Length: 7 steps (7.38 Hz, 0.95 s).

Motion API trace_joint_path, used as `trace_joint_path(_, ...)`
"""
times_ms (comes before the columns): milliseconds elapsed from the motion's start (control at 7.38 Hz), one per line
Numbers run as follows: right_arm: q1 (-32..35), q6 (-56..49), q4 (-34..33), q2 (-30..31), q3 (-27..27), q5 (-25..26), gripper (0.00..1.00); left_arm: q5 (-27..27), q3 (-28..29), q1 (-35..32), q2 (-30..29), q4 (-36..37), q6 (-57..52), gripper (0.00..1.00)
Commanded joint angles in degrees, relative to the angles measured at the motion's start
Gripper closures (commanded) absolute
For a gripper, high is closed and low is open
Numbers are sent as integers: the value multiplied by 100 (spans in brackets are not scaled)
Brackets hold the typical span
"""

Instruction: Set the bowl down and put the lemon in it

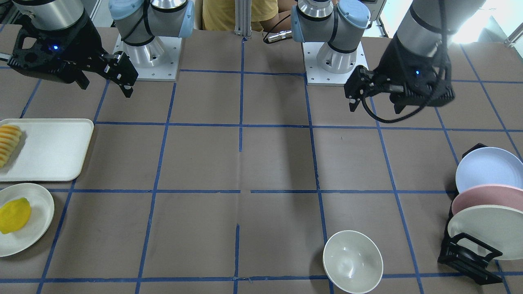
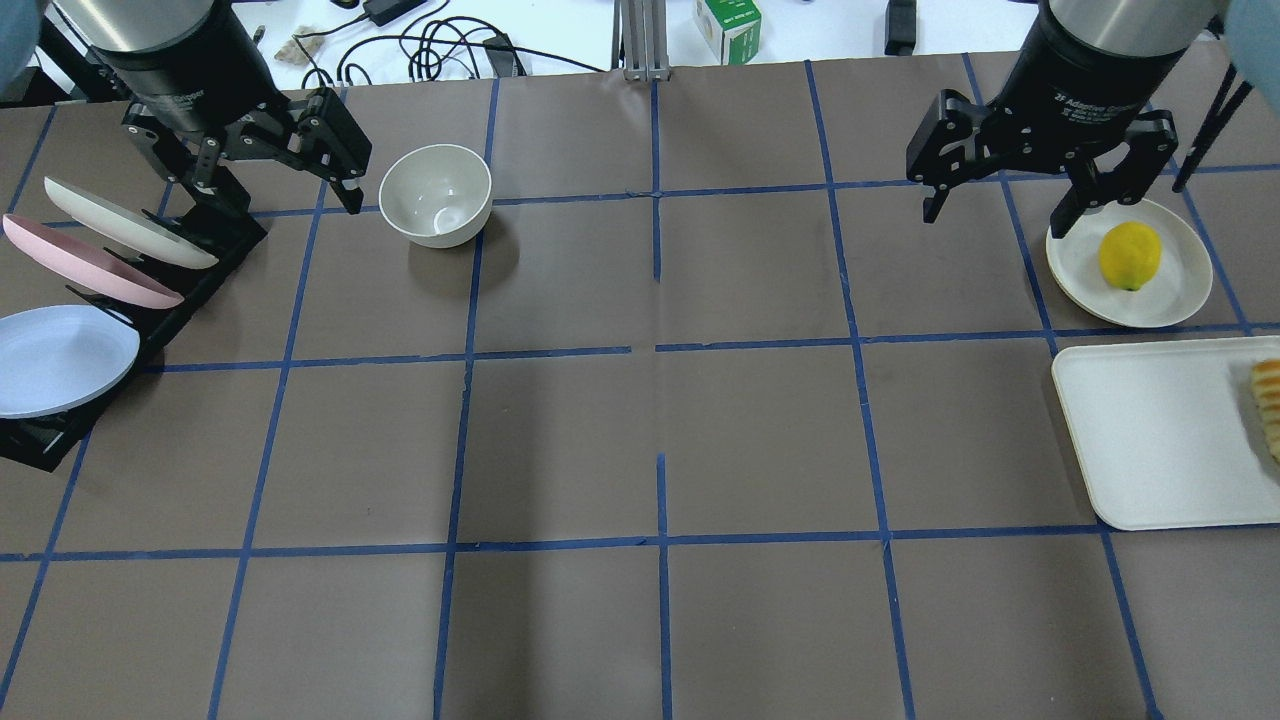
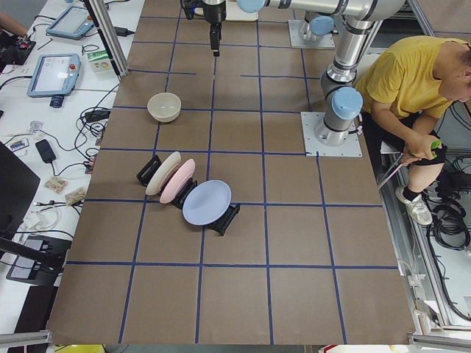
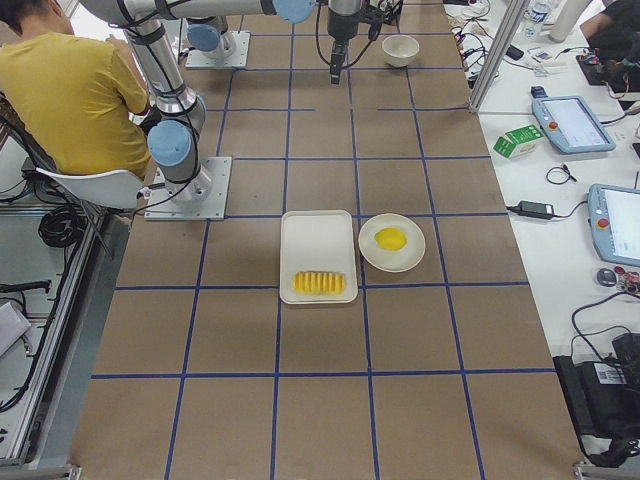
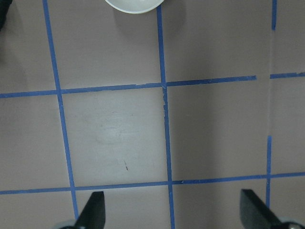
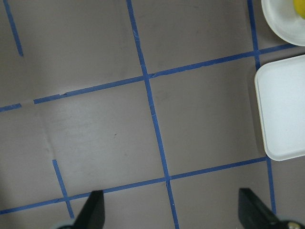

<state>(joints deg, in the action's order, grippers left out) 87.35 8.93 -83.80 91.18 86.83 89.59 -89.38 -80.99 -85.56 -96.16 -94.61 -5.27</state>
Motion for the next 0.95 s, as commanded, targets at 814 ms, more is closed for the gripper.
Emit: trace_joint_path(814,-2283,-2377,-2233,-2048,0,58,0,183,646,504,-3364,3159,-439,0)
